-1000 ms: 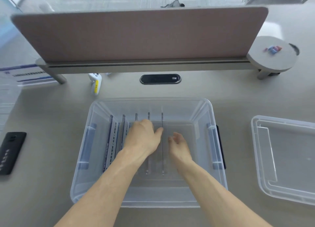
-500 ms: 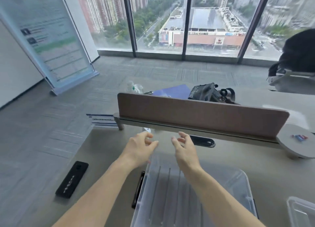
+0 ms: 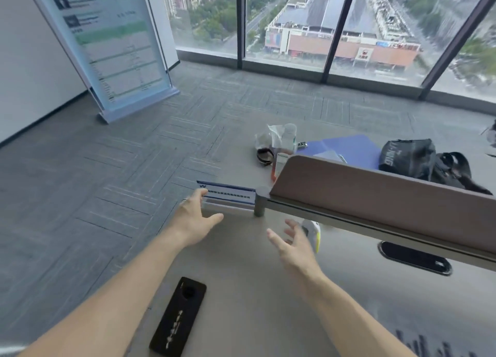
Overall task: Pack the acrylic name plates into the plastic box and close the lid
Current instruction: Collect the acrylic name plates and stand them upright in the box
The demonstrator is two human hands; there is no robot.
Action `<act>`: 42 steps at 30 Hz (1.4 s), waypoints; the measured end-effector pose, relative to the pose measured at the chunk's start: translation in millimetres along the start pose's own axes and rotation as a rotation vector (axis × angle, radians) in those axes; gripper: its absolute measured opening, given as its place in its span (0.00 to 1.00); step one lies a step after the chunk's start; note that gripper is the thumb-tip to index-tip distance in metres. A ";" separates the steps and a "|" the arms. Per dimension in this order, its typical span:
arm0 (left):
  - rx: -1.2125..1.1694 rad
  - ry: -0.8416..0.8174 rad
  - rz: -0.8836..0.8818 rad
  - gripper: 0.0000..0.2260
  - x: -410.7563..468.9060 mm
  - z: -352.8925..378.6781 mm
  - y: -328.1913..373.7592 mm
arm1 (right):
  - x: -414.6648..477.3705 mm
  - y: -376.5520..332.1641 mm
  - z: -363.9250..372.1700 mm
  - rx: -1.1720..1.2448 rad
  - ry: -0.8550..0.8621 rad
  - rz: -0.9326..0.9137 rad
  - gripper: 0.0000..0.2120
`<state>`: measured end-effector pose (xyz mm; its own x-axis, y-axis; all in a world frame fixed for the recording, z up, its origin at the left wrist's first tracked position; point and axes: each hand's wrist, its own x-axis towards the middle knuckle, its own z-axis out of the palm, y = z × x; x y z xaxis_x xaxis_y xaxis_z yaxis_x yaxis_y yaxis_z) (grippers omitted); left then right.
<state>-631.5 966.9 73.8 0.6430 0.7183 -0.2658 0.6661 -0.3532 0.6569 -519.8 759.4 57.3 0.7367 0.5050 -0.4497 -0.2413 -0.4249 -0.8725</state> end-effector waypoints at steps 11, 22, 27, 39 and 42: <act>-0.460 -0.068 -0.244 0.41 128.2 16.6 -109.3 | 103.7 10.9 119.7 0.030 -0.004 0.039 0.33; -0.467 0.134 -0.036 0.16 207.6 67.8 -126.0 | 174.0 45.4 140.2 -0.055 0.095 0.010 0.34; -0.445 0.261 -0.055 0.06 202.2 74.2 -120.2 | 183.3 48.8 142.6 -0.070 0.102 0.028 0.36; -0.280 0.434 0.138 0.05 141.2 98.1 -137.0 | 181.3 50.0 136.1 -0.058 0.084 0.036 0.37; -0.247 0.516 0.157 0.06 117.5 88.2 -132.2 | 174.0 51.7 133.6 -0.043 0.071 0.032 0.36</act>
<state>-610.6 1045.1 -106.5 0.4190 0.8890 0.1848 0.4300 -0.3735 0.8219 -488.4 925.7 -91.5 0.7727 0.4364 -0.4610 -0.2390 -0.4728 -0.8481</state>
